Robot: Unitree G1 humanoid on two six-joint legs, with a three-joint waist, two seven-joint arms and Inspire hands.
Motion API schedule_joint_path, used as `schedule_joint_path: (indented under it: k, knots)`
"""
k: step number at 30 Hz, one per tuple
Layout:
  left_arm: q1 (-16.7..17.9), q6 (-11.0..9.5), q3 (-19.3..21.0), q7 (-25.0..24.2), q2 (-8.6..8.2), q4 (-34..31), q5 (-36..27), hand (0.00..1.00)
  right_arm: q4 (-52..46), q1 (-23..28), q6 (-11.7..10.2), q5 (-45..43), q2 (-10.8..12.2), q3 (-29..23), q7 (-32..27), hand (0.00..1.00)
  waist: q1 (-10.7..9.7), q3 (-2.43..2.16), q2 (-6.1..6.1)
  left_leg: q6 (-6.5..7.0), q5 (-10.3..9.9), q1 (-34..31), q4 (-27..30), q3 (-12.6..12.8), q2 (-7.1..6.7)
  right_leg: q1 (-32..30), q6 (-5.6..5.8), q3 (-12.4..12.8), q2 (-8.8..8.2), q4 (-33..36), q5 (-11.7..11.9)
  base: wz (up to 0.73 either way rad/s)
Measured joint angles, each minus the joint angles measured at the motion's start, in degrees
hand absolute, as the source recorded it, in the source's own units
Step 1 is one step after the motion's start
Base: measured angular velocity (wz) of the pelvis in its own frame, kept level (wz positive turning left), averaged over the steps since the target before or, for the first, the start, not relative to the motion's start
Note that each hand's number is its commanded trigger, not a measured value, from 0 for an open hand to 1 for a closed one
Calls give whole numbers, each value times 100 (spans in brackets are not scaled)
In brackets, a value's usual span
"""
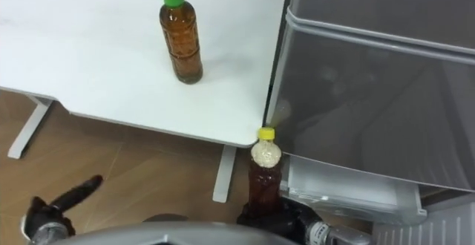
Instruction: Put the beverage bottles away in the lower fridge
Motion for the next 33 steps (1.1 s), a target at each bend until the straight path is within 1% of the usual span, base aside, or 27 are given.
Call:
schedule_joint_path:
  k: [1,2,4,5,7,8,9,10,11,12,13,14,16,18,22,26,29,33]
  knots:
    - [26,35,-71,-50,2,50,15,0,52,-40,-8,17,1,3,-35,100,-54,1,9,1,0,-32,4,-2,-7,-3,-1,-1,-3,1,4,10]
    - [28,41,-112,-94,4,100,63,0,105,-47,-16,45,1,7,-51,100,-67,0,17,5,4,-48,4,-2,-8,1,-3,-10,-6,6,7,6]
    - [21,59,-242,-267,11,357,342,0,398,-130,-151,192,-2,26,-114,100,-117,-3,33,10,23,-49,2,5,-8,-1,-8,-23,-9,7,25,0]
    - [21,72,-270,-313,10,421,429,0,439,-149,-183,208,0,28,-120,100,-135,-3,33,11,27,-48,1,2,-8,-1,-9,-28,-10,7,28,0]
    - [24,170,-403,-517,3,632,807,0,507,-158,-253,405,-16,81,-175,100,-204,-3,37,17,45,-56,-4,-24,-15,-5,-8,-16,-12,-5,34,0]
    - [22,189,-425,-557,3,702,895,0,519,-167,-270,430,-17,89,-182,100,-238,-3,36,18,52,-58,-6,-29,-19,-12,-8,-13,-14,-9,34,4]
    - [-2,220,-456,-632,5,853,1097,0,561,-178,-342,455,-3,90,-221,100,-305,-2,29,18,67,-58,-14,-20,-28,-23,-4,-10,-17,-63,35,8]
    - [-22,234,-463,-664,7,987,1333,0,622,-205,-404,459,18,90,-250,100,-381,-11,19,21,86,-62,-33,-32,-36,-14,2,-7,-15,-119,34,7]
    - [-29,250,-466,-672,7,1033,1440,0,653,-215,-444,474,22,91,-272,100,-405,-11,18,24,95,-62,-45,-33,-38,-16,3,-8,-16,-125,34,5]
    - [-31,279,-470,-699,7,1070,1528,0,704,-214,-499,554,24,97,-291,100,-420,-19,6,28,118,-56,-88,-34,-49,-14,11,-5,-18,-154,43,0]
    - [-36,293,-470,-757,7,1130,1528,0,828,-222,-567,655,30,97,-294,100,-426,-44,-20,35,158,-53,-138,-46,-65,-8,20,-4,-20,-191,79,0]
    - [-35,313,-477,-775,6,1137,1536,0,877,-231,-599,681,37,97,-299,100,-426,-51,-31,38,172,-56,-145,-50,-70,-4,25,-1,-21,-189,88,0]
    - [-44,348,-473,-879,6,1174,1776,0,1044,-270,-696,734,70,107,-333,100,-423,-80,-74,47,185,-52,-176,-51,-86,0,29,11,-30,-194,92,0]
    - [-67,404,-473,-946,5,1195,1943,0,1178,-320,-740,756,109,107,-347,100,-422,-98,-104,51,192,-50,-193,-51,-92,22,32,11,-35,-193,95,0]
    - [-115,453,-481,-1125,5,1300,2113,0,1438,-438,-811,908,141,216,-439,100,-424,-89,-169,54,193,-50,-190,-52,-98,23,40,11,-42,-195,101,0]
    - [-124,467,-478,-1179,6,1347,2252,0,1576,-495,-813,1001,154,221,-531,100,-426,-88,-171,61,196,-52,-184,-57,-103,-7,45,3,-51,-199,103,0]
    - [-137,555,-477,-1243,15,1371,2429,0,1642,-500,-814,1166,158,220,-644,100,-445,-87,-156,62,196,-54,-171,-58,-103,-8,45,5,-52,-202,103,0]
    - [-128,674,-479,-1266,30,1388,2634,0,1750,-549,-813,1560,161,217,-787,100,-620,-89,-108,63,196,-51,-158,-62,-105,8,47,12,-48,-192,107,0]
